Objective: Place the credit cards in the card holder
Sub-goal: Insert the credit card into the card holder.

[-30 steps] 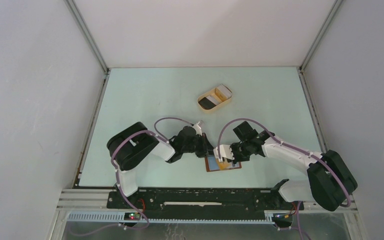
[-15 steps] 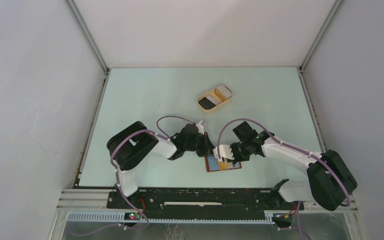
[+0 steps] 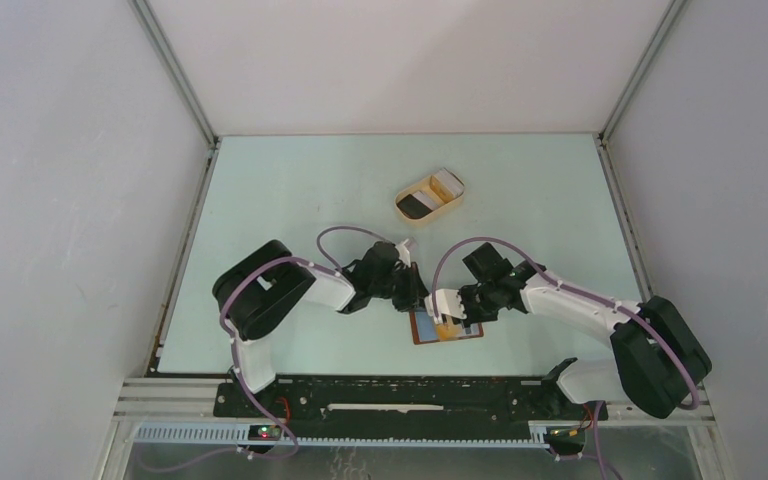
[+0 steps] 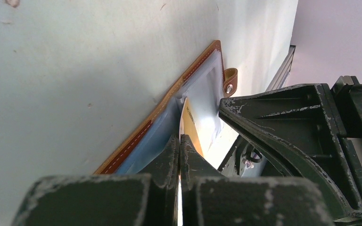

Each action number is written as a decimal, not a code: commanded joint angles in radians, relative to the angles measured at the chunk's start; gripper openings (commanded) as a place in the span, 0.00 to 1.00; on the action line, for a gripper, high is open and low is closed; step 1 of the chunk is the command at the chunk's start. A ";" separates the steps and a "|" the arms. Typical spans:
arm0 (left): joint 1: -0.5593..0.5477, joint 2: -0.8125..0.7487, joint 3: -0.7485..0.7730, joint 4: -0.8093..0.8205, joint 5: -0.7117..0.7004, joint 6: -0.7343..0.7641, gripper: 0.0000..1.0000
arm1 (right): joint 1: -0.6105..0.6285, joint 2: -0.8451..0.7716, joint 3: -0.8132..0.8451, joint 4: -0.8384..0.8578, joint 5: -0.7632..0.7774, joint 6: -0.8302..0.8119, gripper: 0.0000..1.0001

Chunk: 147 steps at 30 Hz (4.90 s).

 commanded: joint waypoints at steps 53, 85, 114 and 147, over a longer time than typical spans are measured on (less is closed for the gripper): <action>0.010 0.110 0.114 -0.184 0.088 0.117 0.16 | 0.295 0.141 0.123 0.131 0.039 0.027 0.17; 0.011 0.093 0.109 -0.203 0.056 0.126 0.43 | 0.104 0.007 0.018 0.064 0.095 0.024 0.13; 0.014 0.086 0.094 -0.176 0.057 0.123 0.49 | 0.207 0.125 0.082 0.105 0.157 0.112 0.15; 0.024 -0.169 -0.088 0.053 -0.020 0.089 0.55 | -0.116 -0.096 0.122 -0.143 -0.310 0.083 0.28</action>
